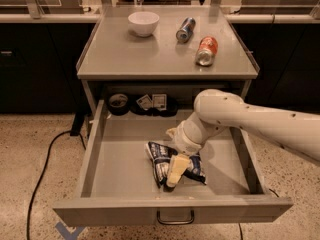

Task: Pick blue chip bag from top drawer and place on counter

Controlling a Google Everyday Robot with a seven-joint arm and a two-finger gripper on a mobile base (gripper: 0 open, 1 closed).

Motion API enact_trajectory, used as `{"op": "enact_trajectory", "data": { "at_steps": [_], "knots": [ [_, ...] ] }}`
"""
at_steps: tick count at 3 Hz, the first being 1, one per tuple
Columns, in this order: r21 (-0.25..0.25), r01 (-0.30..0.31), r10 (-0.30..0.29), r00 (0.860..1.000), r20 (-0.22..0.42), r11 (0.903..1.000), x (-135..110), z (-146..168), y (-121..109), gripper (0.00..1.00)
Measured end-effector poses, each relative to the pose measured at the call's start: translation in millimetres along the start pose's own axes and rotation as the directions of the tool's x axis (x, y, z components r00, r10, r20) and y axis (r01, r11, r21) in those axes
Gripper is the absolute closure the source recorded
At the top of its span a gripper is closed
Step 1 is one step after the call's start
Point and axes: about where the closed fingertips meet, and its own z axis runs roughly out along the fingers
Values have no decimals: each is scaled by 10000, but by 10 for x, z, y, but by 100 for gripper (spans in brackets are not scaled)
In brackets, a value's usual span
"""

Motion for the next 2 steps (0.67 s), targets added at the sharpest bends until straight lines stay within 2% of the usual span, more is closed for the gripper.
{"op": "enact_trajectory", "data": {
  "at_steps": [1,2],
  "knots": [
    [-252,97,-99,9999,-49,9996,-31,163,132,18],
    [-264,97,-99,9999,-54,9996,-28,168,137,41]
  ]
}}
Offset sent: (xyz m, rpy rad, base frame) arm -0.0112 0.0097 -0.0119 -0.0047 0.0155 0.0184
